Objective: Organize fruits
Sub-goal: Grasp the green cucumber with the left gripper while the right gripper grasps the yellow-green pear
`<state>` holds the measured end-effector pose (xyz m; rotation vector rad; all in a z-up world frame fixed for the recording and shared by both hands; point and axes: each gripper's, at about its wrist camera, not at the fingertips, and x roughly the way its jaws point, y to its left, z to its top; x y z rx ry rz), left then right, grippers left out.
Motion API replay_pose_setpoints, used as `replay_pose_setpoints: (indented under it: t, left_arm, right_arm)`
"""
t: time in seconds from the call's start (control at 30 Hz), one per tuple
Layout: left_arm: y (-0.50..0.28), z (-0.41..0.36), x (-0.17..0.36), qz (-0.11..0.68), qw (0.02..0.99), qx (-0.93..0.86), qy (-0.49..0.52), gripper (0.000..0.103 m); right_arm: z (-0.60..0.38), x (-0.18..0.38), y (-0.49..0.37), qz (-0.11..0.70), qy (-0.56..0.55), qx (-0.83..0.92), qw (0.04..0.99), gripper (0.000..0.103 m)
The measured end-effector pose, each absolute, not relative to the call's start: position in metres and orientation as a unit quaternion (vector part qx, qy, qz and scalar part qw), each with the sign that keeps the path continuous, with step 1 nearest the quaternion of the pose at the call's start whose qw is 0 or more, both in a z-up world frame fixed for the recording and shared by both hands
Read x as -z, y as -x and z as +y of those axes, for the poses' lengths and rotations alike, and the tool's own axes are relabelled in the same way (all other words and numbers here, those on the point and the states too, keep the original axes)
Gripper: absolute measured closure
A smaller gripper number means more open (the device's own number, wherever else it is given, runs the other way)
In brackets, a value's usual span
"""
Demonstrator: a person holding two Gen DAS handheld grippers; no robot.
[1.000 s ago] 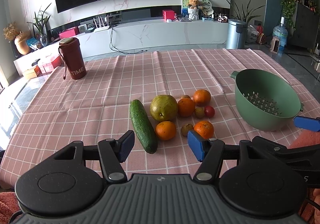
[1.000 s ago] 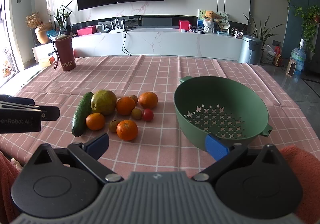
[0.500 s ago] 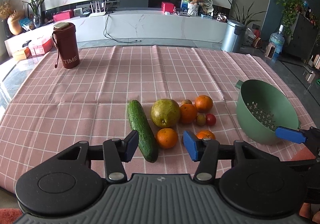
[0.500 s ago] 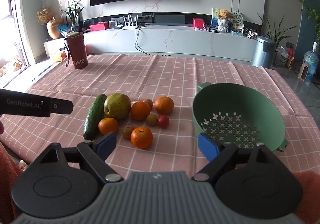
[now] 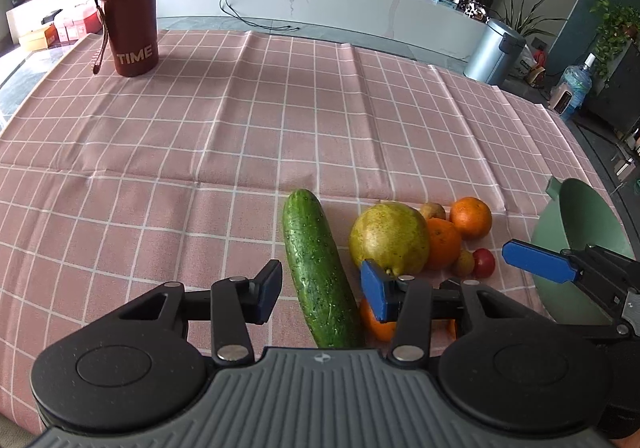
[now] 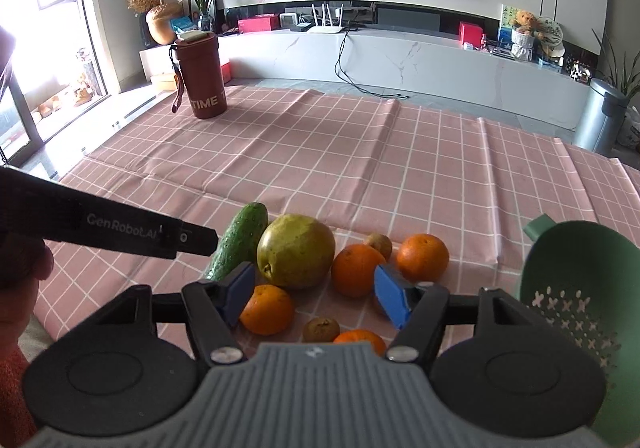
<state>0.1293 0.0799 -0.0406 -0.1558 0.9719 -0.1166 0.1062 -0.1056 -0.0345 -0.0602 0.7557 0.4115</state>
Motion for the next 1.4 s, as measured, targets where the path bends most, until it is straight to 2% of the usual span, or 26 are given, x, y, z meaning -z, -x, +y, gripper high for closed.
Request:
replay_pose_setpoints:
  t: [0.43,0.57,0.7,0.97,1.07,1.17,1.23,1.3,1.4]
  left_arm:
    - [-0.159,0.094,0.074,0.5,0.854,0.065,0.13,0.051]
    - [-0.161,0.104,0.08,0.505,0.842,0.071,0.174,0.052]
    - [-0.16,0.106,0.086,0.503,0.835,0.068,0.213,0.062]
    - [-0.146,0.122,0.084,0.499,0.834,0.051,0.232,0.061]
    - [-0.141,0.121,0.084,0.494,0.837,0.043,0.233,0.061]
    - [-0.143,0.118,0.086,0.495,0.839,0.043,0.222,0.053]
    - [-0.147,0.119,0.09,0.498,0.835,0.047,0.229,0.05]
    - [-0.148,0.118,0.092,0.498,0.833,0.055,0.235,0.056]
    - [-0.147,0.116,0.092,0.494,0.837,0.06,0.229,0.059]
  right_arm:
    - [-0.086,0.065,-0.15,0.372,0.046,-0.253,0.892,0.04]
    - [-0.086,0.068,-0.156,0.375,0.039,-0.253,0.891,0.04]
    - [-0.087,0.072,-0.161,0.375,0.027,-0.253,0.891,0.039]
    - [-0.073,0.075,-0.162,0.384,0.044,-0.263,0.884,0.039]
    - [-0.062,0.079,-0.159,0.384,0.081,-0.258,0.883,0.033]
    - [-0.055,0.081,-0.16,0.383,0.097,-0.25,0.884,0.03]
    - [-0.052,0.082,-0.161,0.383,0.108,-0.244,0.884,0.031]
    - [-0.05,0.084,-0.16,0.38,0.118,-0.242,0.885,0.031]
    - [-0.048,0.086,-0.159,0.37,0.144,-0.233,0.888,0.04]
